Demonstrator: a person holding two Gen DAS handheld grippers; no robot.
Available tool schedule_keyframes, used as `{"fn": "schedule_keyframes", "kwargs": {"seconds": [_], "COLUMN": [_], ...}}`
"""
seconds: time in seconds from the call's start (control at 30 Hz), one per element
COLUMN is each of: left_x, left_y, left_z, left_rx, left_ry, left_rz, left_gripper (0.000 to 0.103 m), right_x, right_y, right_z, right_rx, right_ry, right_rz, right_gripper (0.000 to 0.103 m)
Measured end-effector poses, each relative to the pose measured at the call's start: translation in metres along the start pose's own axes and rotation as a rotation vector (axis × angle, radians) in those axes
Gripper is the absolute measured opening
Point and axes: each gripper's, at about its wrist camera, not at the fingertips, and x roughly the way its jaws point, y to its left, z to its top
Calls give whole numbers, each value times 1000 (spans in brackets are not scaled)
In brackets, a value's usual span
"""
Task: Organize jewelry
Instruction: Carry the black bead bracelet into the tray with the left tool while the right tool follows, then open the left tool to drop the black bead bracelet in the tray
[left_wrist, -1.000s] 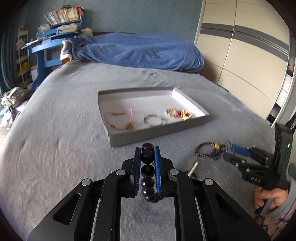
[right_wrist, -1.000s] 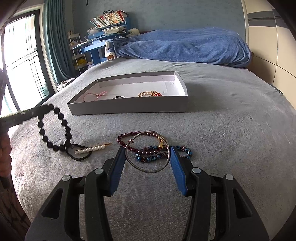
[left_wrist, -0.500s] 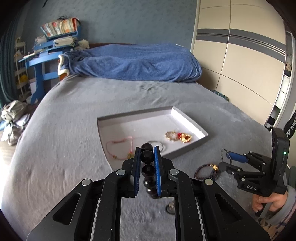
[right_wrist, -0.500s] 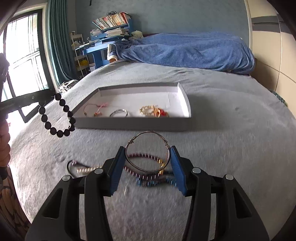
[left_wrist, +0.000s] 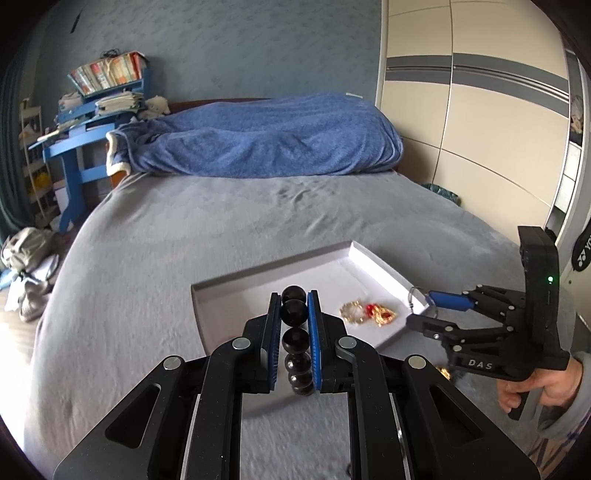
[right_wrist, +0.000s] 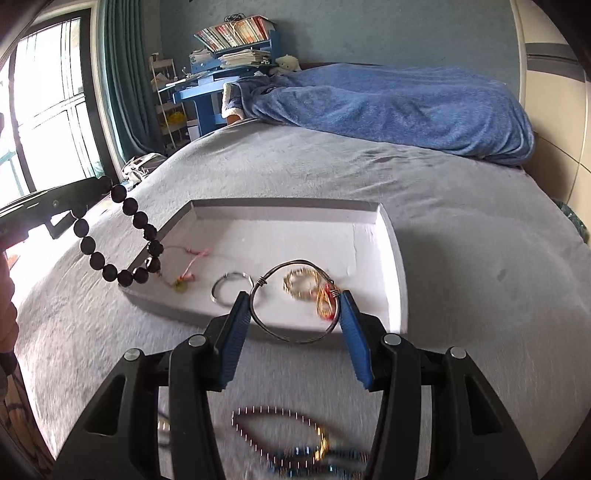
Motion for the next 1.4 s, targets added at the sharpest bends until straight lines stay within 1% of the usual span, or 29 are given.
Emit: {"fn": "schedule_keyframes", "kwargs": {"seconds": [0.27,0.57,0.73,0.9,1.0,1.07,1.2,1.23,1.27,1.33,1.4], "left_x": [38,86,115,138,149,154,157,157,157,157,158], "left_y": [13,18,25,35,42,47,54,54,54,54,52], "left_z": [18,28,28,21,15,11,4,4,4,5,5], "left_rx": [4,46,47,57,58,54,29,25,27,37,50], "left_ry": [20,60,100,145,174,190,195,193,190,182,180], "left_rz": [14,29,29,53,79,100,108,108,117,127,140], "left_gripper": [15,15,15,15,15,15,15,15,15,22,27], "right_x": [48,102,136,162,170,172,170,170,170,168,168], "right_y": [-8,-15,-20,-23,-24,-25,-26,-26,-26,-25,-26], "right_z": [37,64,71,72,71,69,68,69,68,67,67], "right_rx": [10,20,20,15,17,15,22,23,25,29,36], "right_ry": [44,101,177,261,303,316,309,307,305,301,294], "right_rz": [22,19,-7,-31,-34,-37,-36,-37,-39,-39,-39], "right_gripper": [49,49,49,49,49,49,50,51,56,60,61]}}
